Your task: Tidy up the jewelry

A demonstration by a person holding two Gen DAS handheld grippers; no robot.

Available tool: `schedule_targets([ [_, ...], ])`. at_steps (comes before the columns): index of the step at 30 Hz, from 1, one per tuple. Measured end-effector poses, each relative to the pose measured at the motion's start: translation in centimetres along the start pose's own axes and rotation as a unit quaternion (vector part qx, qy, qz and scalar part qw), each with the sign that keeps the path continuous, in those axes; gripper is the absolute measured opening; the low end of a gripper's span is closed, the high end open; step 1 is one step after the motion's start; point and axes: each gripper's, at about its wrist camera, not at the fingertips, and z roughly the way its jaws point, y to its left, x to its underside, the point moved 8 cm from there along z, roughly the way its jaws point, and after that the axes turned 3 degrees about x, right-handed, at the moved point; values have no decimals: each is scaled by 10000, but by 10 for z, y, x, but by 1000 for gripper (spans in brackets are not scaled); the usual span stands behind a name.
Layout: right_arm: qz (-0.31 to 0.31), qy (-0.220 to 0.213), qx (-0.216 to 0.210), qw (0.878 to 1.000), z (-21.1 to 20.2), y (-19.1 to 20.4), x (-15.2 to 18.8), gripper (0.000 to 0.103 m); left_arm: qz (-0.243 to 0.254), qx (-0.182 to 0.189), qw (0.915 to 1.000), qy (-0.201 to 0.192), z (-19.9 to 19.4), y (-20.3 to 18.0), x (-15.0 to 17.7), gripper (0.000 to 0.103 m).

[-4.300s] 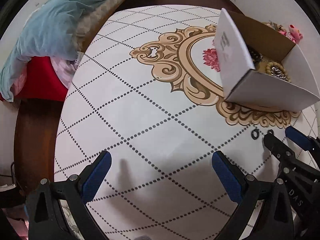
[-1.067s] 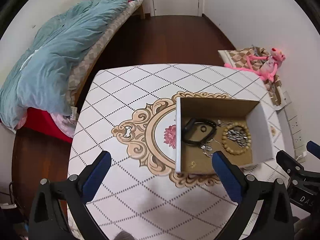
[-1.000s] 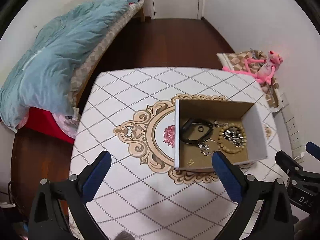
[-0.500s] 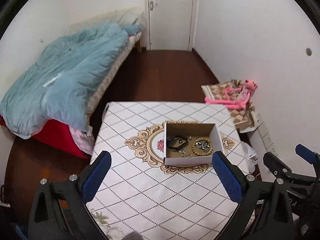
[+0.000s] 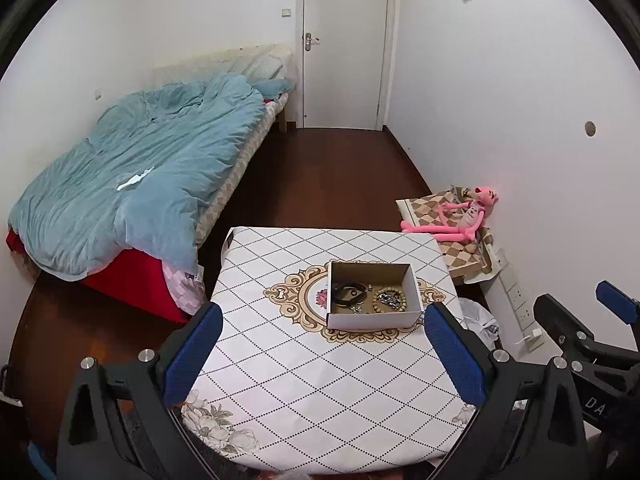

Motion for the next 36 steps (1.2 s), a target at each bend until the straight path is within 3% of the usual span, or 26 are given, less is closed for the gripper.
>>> schedule_targets([
  [12, 68, 64, 17, 10000, -9, -9, 4, 103, 53, -144, 9999, 37, 3, -4, 5, 103],
  [36, -79, 929, 162, 9955, 111, -2, -9, 103, 12, -373, 9954, 883, 104, -1, -10, 103],
])
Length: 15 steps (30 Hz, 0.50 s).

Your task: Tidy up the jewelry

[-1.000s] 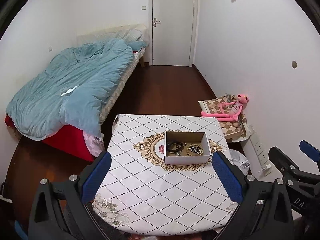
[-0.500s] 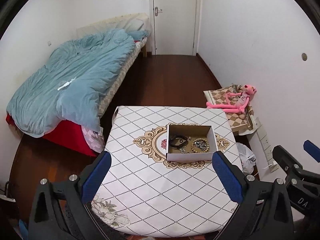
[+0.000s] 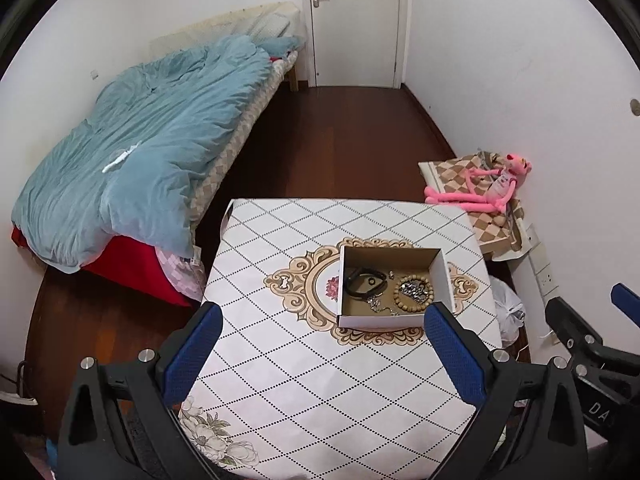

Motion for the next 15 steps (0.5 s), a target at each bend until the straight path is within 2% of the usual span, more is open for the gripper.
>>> schedule_targets([
  [7, -30, 263, 21, 9996, 27, 1, -1, 103, -10, 12, 9997, 236, 20, 0, 5, 103],
  [15, -45, 436, -14, 9990, 39, 5, 6, 103, -3, 27, 9994, 340, 30, -1, 6, 103],
])
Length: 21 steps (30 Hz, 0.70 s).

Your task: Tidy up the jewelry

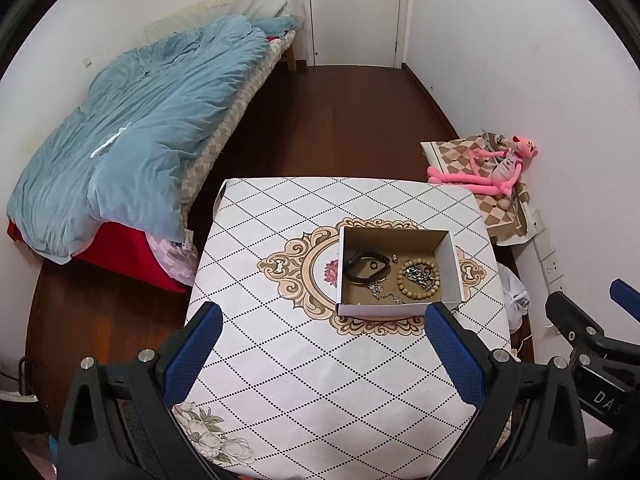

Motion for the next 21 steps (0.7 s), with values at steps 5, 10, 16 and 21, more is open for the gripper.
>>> schedule_targets([
  [5, 8, 4, -1, 10000, 0, 1, 0, 103, -6, 9, 10000, -3, 0, 0, 0, 103],
  [10, -23, 28, -2, 10000, 2, 2, 0, 103, 8, -16, 10000, -28, 1, 2, -1, 103],
  [16, -23, 46, -27, 10000, 2, 3, 2, 103, 14, -25, 10000, -27, 1, 2, -1, 103],
  [21, -6, 42, -23, 10000, 2, 2, 4, 103, 4, -30, 10000, -31, 1, 2, -1, 103],
])
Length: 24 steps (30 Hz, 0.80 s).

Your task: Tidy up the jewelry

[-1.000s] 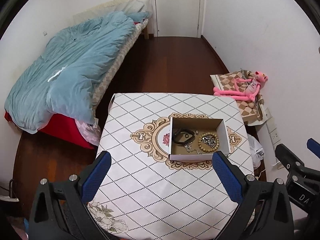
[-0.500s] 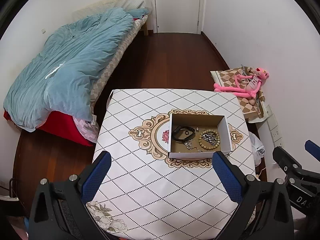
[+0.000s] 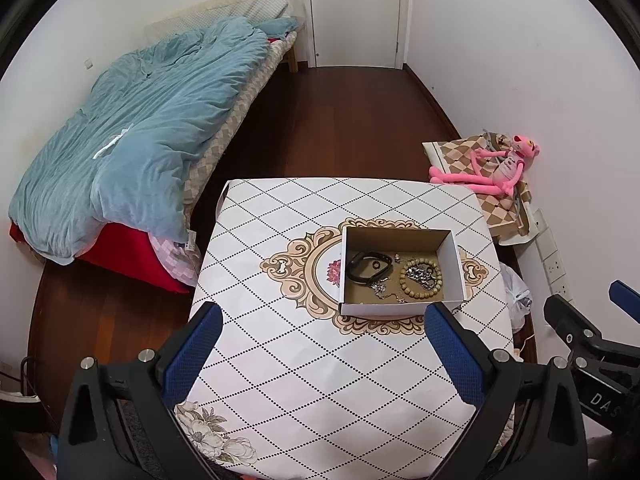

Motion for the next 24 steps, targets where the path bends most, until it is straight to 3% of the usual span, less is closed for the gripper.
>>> schedule_targets([
  [24, 17, -5, -14, 10000, -3, -6, -1, 103, 26, -16, 10000, -7, -4, 2, 6, 103],
])
